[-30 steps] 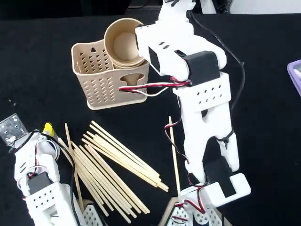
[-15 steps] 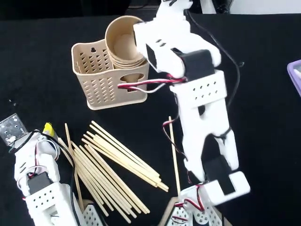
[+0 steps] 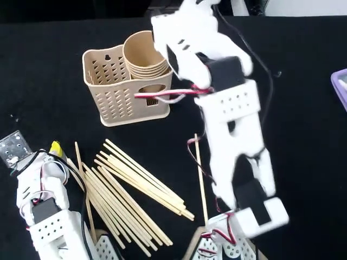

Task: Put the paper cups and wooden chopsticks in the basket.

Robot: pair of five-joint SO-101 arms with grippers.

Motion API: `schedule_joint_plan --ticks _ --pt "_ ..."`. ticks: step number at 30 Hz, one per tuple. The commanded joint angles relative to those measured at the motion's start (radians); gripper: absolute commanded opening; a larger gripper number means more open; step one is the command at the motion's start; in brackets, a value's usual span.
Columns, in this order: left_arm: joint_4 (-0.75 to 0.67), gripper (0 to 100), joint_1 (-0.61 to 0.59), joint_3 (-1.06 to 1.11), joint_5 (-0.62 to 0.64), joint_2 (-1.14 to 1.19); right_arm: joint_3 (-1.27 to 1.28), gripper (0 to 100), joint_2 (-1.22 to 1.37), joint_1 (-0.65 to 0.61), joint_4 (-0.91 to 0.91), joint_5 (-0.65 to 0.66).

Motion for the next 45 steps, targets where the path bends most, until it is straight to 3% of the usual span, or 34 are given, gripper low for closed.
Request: schedule_joint_plan --ticks 1,7,9,13,18,25,31,39,45 --pt "-0.021 21 -0.008 -0.031 -0.002 -0.012 -0.001 30.1 -0.15 0.029 0.232 0.002" --pt "-0.021 21 -0.007 -0.031 -0.002 -0.012 0.108 30.1 -0.191 0.031 0.577 0.003" --pt "-0.021 21 -0.007 -0.031 -0.002 -0.012 0.259 30.0 -0.196 0.037 0.582 0.011" --pt "-0.021 21 -0.01 -0.031 -0.002 -0.012 0.642 30.0 -0.193 0.071 0.433 0.1" --pt "-0.021 21 -0.007 -0.031 -0.002 -0.012 1.066 30.0 -0.191 0.117 0.081 0.195" --pt "-0.021 21 -0.007 -0.031 -0.002 -0.012 1.357 30.0 -0.191 0.117 -0.242 0.269" --pt "-0.021 21 -0.008 -0.031 -0.002 -0.012 1.432 28.4 -0.191 0.118 -0.293 0.318" --pt "-0.021 21 -0.01 -0.031 -0.002 -0.012 1.527 1.1 -0.196 0.117 -0.39 0.417" --pt "-0.021 21 -0.01 -0.031 -0.002 -0.012 1.446 1.4 -0.202 0.121 -0.328 0.43"
